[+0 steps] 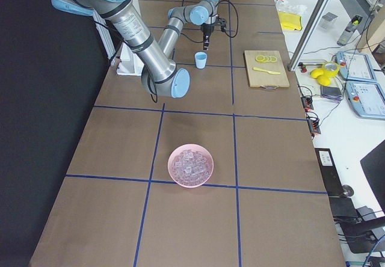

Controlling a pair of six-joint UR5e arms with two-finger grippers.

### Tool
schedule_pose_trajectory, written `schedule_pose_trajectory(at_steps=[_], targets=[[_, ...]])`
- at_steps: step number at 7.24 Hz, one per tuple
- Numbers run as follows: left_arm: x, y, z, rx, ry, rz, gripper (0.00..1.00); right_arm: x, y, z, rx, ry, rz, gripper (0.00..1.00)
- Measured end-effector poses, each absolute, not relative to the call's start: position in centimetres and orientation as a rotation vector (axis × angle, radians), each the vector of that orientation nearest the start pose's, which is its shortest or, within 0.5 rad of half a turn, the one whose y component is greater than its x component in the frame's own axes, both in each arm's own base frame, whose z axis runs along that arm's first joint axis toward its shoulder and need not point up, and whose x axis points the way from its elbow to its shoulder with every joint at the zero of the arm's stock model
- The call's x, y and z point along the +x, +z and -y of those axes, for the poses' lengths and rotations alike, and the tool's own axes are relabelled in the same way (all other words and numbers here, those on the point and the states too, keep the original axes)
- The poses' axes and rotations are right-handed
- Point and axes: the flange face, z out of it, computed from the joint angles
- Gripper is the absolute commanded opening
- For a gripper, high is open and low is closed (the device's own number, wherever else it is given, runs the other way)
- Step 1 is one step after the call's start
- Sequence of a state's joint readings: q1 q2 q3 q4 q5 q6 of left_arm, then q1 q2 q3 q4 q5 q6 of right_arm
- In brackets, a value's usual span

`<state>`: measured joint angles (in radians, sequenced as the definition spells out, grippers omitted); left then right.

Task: Put ice and strawberries in cup
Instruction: 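Carry the ice cube with the right gripper over the blue cup, then open the right gripper to drop the ice cube into the cup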

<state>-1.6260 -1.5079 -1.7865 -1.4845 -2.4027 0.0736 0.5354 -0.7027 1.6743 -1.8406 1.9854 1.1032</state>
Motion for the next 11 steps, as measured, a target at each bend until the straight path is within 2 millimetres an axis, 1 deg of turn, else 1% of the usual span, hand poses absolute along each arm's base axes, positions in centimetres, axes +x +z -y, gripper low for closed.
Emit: schedule_pose_trajectory(at_steps=[1, 2, 3, 4, 5, 8, 9, 10, 11], targets=[[-8.5, 58.9, 46.1, 0.113, 0.044, -0.827, 1.0, -55.0, 12.1, 42.0, -0.012, -0.086, 0.787, 0.14], [-8.5, 59.0, 46.1, 0.112, 0.043, -0.827, 1.0, -55.7, 12.4, 41.6, -0.014, -0.09, 0.778, 0.27], [-8.5, 59.0, 46.1, 0.112, 0.043, -0.827, 1.0, -56.1, 12.5, 41.4, -0.016, -0.093, 0.774, 0.5], [-8.5, 59.0, 46.1, 0.111, 0.043, -0.827, 1.0, -56.2, 12.5, 41.3, -0.017, -0.094, 0.773, 0.88], [-8.5, 59.0, 46.1, 0.111, 0.043, -0.827, 1.0, -56.3, 12.5, 41.3, -0.017, -0.094, 0.773, 0.99], [-8.5, 59.0, 46.2, 0.111, 0.043, -0.827, 1.0, -56.2, 12.4, 41.1, -0.016, -0.095, 0.776, 0.99], [-8.5, 59.0, 46.2, 0.111, 0.043, -0.827, 1.0, -55.9, 12.2, 41.1, -0.013, -0.095, 0.782, 0.99], [-8.5, 59.0, 46.2, 0.111, 0.043, -0.827, 1.0, -54.4, 12.0, 41.4, -0.008, -0.086, 0.788, 1.0], [-8.5, 59.0, 46.2, 0.111, 0.043, -0.827, 1.0, -51.4, 12.6, 41.6, 0.0, -0.068, 0.788, 1.0]])
